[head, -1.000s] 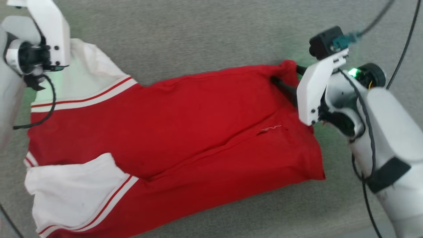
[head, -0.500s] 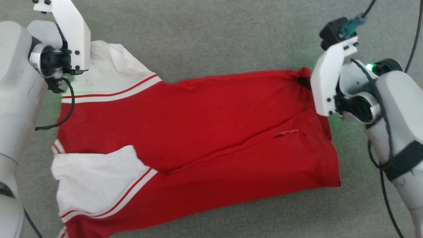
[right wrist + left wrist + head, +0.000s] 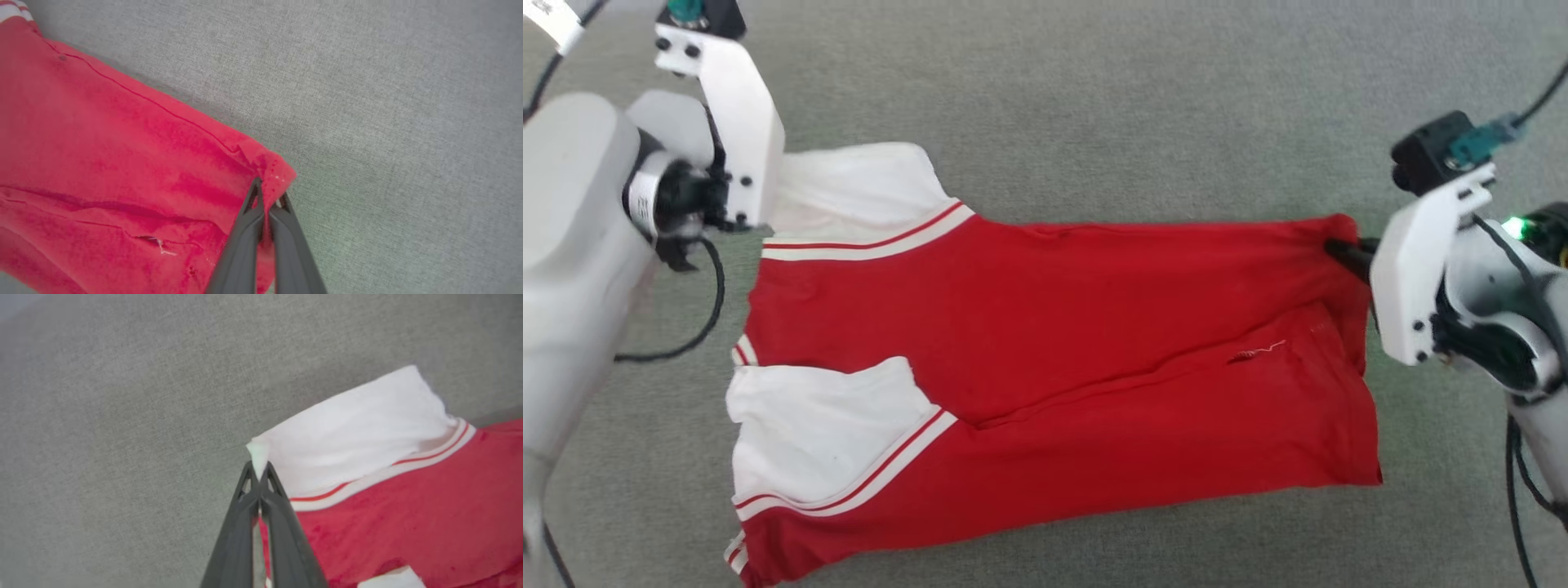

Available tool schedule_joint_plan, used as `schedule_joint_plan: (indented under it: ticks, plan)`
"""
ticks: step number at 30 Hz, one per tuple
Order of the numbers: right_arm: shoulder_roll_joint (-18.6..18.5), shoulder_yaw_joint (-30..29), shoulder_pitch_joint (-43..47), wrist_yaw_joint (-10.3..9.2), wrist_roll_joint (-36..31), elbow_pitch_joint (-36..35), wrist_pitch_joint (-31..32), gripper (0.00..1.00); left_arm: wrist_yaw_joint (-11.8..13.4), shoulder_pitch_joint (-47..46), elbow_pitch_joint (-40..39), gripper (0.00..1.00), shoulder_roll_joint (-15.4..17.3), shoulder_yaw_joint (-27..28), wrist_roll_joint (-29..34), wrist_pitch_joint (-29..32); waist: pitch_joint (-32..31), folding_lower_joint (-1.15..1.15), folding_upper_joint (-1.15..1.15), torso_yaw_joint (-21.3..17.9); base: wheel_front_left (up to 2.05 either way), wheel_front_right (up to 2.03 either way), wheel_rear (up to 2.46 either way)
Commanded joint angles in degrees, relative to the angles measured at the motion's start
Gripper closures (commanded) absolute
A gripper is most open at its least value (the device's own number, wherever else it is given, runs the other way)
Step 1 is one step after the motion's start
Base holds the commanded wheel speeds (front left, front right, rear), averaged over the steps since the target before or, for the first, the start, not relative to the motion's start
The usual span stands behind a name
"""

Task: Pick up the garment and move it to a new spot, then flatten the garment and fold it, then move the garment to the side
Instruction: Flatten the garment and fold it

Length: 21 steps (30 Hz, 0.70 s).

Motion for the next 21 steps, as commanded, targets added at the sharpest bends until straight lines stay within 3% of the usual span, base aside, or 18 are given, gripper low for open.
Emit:
schedule_joint_plan:
  ticks: [1,15,18,21]
  plan:
    - [-0.8,-1.0,2.1,-0.02,0.0,-2.3,0.4,1.0,1.7,2.2,-3.7,1.0,1.7,-0.2,-0.1,1.3,-1.2,0.0,0.0,1.1,0.0,0.0,0.0]
    - [-5.9,-6.7,18.1,-0.02,2.8,-18.3,5.7,1.0,23.0,23.2,-47.3,1.0,19.1,1.3,-4.8,10.8,-3.2,0.0,0.0,3.2,0.0,0.0,0.0]
    - [-5.6,-7.6,21.1,-0.02,3.3,-18.8,6.0,1.0,26.2,27.1,-52.3,1.0,20.7,1.1,-5.9,10.8,-3.2,0.0,0.0,3.3,0.0,0.0,0.0]
    - [-4.9,-8.3,22.7,-0.02,3.3,-18.2,6.0,1.0,27.4,29.7,-53.8,1.0,21.1,0.7,-6.7,10.4,-3.2,0.0,0.0,3.4,0.0,0.0,0.0]
